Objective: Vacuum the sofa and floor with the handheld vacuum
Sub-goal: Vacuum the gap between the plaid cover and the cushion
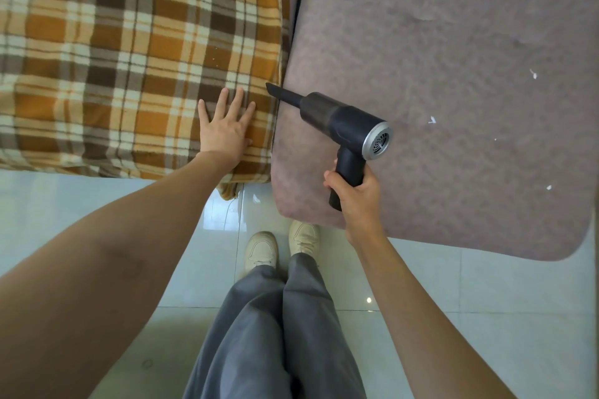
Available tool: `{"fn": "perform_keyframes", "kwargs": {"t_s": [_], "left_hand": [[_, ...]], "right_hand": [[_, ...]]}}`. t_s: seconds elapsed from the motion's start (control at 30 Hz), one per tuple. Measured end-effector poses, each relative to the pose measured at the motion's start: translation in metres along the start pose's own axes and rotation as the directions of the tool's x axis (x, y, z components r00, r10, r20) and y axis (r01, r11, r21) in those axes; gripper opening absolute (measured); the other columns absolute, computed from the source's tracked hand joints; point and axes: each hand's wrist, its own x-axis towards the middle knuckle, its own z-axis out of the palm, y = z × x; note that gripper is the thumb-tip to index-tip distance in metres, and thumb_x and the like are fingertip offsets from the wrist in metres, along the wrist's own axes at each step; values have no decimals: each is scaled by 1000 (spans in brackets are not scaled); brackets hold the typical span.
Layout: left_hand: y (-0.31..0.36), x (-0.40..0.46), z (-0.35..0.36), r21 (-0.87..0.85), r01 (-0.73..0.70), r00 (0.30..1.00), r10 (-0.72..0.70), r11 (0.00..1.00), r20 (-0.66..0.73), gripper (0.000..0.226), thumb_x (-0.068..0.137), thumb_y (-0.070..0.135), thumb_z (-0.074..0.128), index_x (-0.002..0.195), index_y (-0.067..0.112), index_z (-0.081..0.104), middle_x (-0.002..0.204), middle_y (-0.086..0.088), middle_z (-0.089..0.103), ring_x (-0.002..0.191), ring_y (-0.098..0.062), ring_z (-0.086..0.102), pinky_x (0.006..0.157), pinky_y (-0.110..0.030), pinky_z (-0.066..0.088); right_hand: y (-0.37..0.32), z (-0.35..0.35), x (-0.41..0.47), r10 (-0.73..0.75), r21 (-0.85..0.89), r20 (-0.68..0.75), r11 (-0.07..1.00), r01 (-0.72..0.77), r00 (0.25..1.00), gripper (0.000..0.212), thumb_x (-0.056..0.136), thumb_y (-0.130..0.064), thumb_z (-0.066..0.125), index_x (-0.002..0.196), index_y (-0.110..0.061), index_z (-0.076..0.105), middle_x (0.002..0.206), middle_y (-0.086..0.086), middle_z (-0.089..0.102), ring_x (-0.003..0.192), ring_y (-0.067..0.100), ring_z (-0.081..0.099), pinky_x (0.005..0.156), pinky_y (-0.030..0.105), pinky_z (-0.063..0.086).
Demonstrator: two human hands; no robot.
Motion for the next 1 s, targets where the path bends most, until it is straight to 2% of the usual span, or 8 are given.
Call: {"fn": "perform_keyframes", "kwargs": {"t_s": [0.07,0.13,0.2,0.27,0.53,0.7,0.83,1.0], "left_hand": [[1,-1,0,1,1,1000,-1,1000,0,76,96,48,46,153,31,-1,161,-2,-13,147,-28,-13,116,-59,1],[0,-1,0,-2,-1,1000,1,1000,0,77,96,48,47,153,31,-1,161,-2,-13,147,-28,-13,116,-59,1],[0,-1,-1,1,0,1000,0,1000,2,77,96,48,47,153,31,-1,161,-2,-13,147,-27,-13,116,-59,1],[0,-1,-2,7,-3,1000,3,1000,9,77,96,48,46,153,31,-2,161,-2,-14,147,-27,-13,116,-59,1],[0,-1,-1,10,0,1000,0,1000,13,78,95,49,46,153,32,-4,161,-2,-12,147,-28,-12,115,-58,1],[0,-1,-2,16,0,1000,0,1000,13,77,96,49,45,153,32,-4,161,-3,-13,147,-28,-12,115,-59,1],[0,-1,-3,15,-1,1000,0,1000,21,78,95,50,46,152,32,-4,161,-2,-12,147,-28,-12,115,-59,1],[0,2,-8,25,-13,999,11,1000,51,80,94,51,47,152,33,-5,161,-2,-12,147,-29,-13,115,-62,3]], "right_hand": [[-2,1,-4,-12,-8,-11,1000,12,1000,27,82,1,67,86,-25,57,80,19,53,59,5,48,49,15,46],[-2,2,-7,-32,2,-17,999,32,999,29,83,3,66,84,-24,56,85,23,51,55,5,47,46,23,48],[1,4,-9,-57,-21,-23,998,56,998,30,82,2,66,85,-26,56,73,11,53,57,2,52,51,16,48],[4,4,-8,-63,-51,-30,997,62,998,29,81,0,68,86,-26,57,76,-2,58,61,2,54,56,13,48],[-4,11,6,-44,-57,-61,998,40,997,15,76,1,68,88,-6,62,69,1,55,50,1,47,50,21,45],[-16,9,17,-26,-14,-68,1000,25,997,23,74,7,65,80,-15,64,67,-7,57,47,-1,47,46,16,41],[-20,7,20,-48,-13,-93,999,47,994,19,72,7,66,79,-11,63,64,-7,57,47,1,46,45,18,41],[-34,17,31,-113,-61,-102,992,107,988,22,68,-10,68,90,-14,65,73,-3,61,62,11,53,56,27,46]]}}
